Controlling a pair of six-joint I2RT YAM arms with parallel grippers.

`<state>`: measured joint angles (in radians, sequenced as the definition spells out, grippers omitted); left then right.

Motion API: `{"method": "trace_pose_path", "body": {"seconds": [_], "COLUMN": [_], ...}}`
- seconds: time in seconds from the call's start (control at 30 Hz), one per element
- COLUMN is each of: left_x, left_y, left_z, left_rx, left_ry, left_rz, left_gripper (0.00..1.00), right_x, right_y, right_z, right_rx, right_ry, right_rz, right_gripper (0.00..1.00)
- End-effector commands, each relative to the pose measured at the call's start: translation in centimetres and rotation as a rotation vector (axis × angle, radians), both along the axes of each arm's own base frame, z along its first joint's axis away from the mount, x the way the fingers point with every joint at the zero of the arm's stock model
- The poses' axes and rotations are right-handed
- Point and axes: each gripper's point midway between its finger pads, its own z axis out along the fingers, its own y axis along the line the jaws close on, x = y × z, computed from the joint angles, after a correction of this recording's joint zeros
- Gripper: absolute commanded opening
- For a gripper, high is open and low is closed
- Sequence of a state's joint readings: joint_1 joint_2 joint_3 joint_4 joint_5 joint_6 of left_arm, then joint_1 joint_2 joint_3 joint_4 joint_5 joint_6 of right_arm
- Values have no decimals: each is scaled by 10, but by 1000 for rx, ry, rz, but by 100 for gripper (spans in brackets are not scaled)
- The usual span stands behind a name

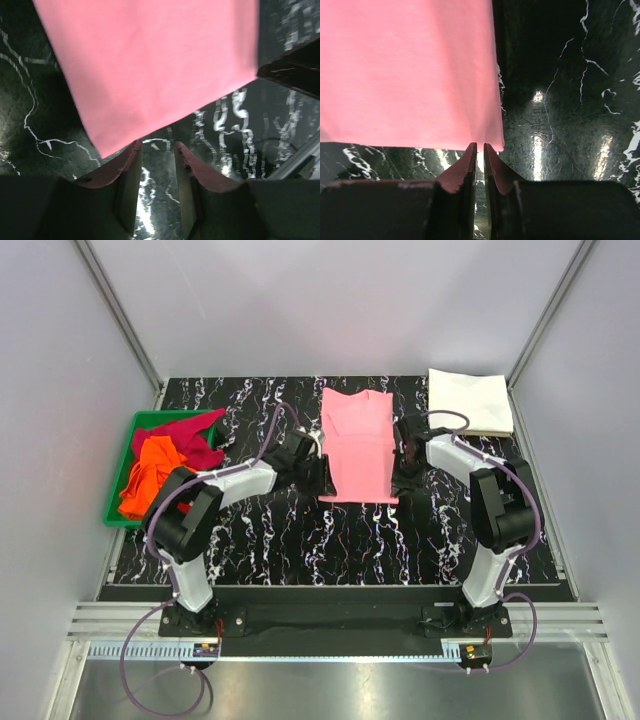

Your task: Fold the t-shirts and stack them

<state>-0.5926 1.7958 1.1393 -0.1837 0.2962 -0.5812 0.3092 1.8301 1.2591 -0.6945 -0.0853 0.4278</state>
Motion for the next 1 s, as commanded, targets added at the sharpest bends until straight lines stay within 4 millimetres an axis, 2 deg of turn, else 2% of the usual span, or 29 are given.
{"method": "trace_pose_path", "body": {"seconds": [0.0,0.1,0.2,0.3,0.4,0.5,0.67,0.7,0.73,0.97], "left_x": [-13,-21,-29,-31,-29,-25,-19,-24,-19,-20], "left_y": [6,19,27,22,21,27,32,30,28,22], "left_z": [-35,-51,-51,-25,3,15,-1,-5,-4,-31], "left_rx": [34,87,94,49,14,6,-35,-55,-84,-104], "left_ry": [57,87,99,60,24,10,72,93,84,147], "left_rz": [3,26,46,39,40,56,55,44,52,47], "left_gripper": [36,36,35,36,38,42,43,43,43,43], "right_x": [-4,-10,-12,-12,-13,-15,-26,-26,-28,-23], "right_y": [2,-5,-10,-14,-13,-13,-10,-11,-13,-24], "right_z": [-16,-25,-30,-25,-7,7,-3,-4,-6,-7], "right_rx": [10,-26,-49,-61,-40,-14,82,87,97,171], "right_ry": [21,32,38,11,-31,-64,-43,-44,-33,-58], "right_rz": [-12,-21,-16,-17,-25,-69,-78,-82,-87,-126], "right_gripper": [16,17,17,19,26,31,34,34,35,36]}}
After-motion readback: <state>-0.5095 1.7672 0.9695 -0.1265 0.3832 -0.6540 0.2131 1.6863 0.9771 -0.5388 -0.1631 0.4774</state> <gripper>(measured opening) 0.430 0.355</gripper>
